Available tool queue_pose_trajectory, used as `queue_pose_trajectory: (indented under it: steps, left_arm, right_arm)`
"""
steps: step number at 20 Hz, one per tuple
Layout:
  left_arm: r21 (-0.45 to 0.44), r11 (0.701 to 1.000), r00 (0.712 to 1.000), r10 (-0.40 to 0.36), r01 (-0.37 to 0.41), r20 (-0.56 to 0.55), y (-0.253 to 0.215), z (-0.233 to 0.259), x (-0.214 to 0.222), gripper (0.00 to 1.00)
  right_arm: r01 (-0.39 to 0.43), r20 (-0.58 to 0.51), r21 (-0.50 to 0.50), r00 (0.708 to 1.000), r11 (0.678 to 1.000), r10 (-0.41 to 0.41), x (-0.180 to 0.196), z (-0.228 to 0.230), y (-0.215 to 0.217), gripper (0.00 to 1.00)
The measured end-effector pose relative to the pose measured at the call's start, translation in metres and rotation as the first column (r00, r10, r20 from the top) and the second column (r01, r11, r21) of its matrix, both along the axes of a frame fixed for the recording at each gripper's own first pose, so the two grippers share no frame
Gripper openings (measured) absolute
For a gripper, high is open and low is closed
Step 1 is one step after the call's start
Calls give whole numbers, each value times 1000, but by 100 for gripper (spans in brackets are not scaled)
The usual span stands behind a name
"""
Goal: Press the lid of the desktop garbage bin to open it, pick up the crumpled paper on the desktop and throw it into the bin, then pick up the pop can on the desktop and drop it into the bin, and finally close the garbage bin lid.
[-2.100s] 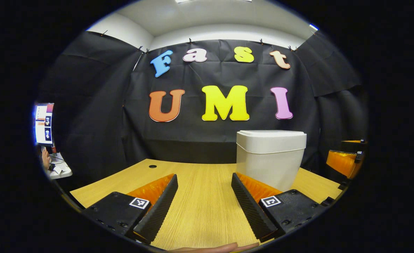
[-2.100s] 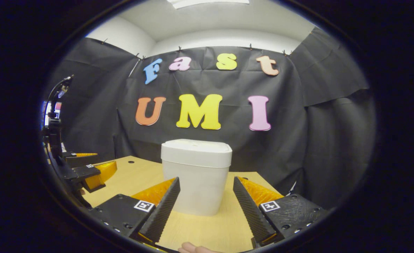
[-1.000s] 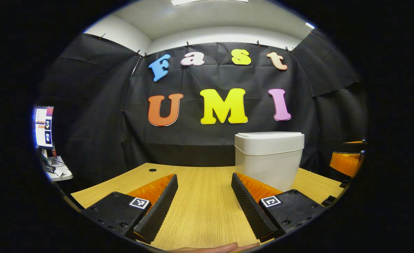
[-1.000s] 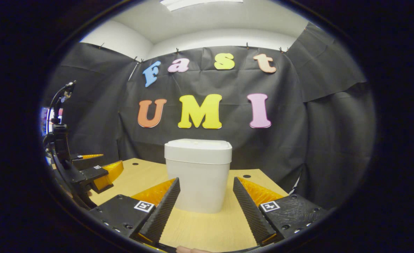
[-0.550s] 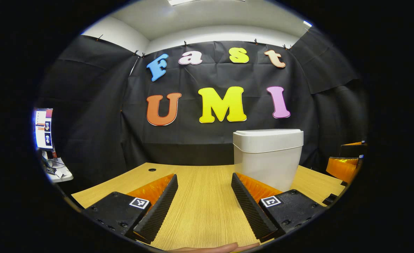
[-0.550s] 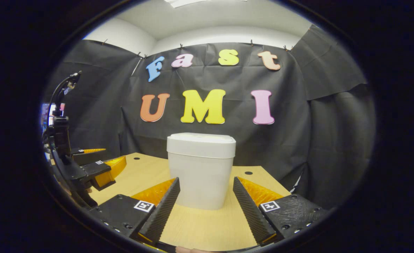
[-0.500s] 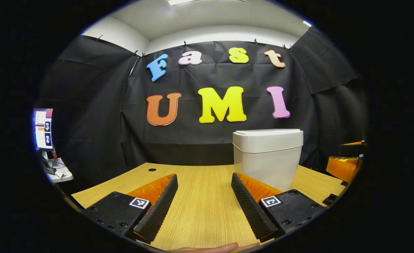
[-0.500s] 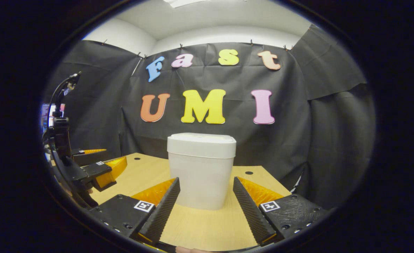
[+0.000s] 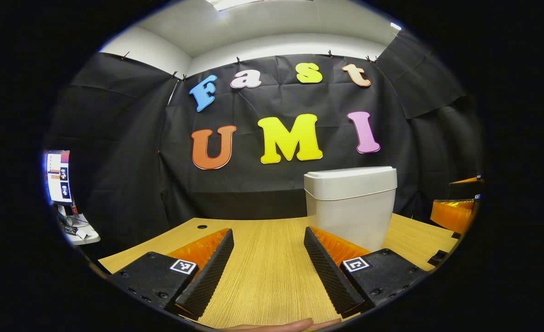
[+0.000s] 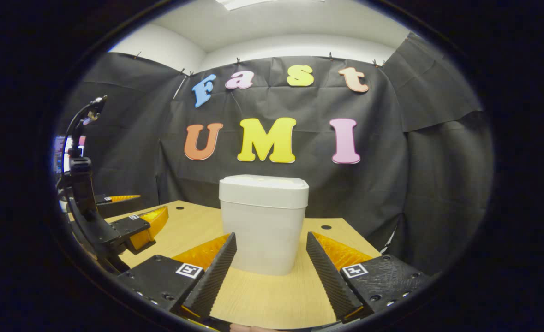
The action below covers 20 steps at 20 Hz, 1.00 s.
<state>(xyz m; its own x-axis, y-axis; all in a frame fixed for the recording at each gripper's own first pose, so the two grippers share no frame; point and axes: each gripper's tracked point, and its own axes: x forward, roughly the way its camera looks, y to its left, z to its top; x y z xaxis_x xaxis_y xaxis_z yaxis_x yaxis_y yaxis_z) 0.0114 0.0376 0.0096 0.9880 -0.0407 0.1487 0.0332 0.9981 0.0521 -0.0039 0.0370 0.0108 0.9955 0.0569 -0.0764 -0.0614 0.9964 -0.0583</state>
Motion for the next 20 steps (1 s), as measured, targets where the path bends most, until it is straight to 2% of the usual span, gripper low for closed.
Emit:
queue_pose_trajectory:
  steps: [20]
  left_arm:
    - [-11,1000,1000,-12,12,-6,-7,-4,0,99]
  right_arm:
    - [0,0,19,1000,1000,0,-3,-1,-3,94]
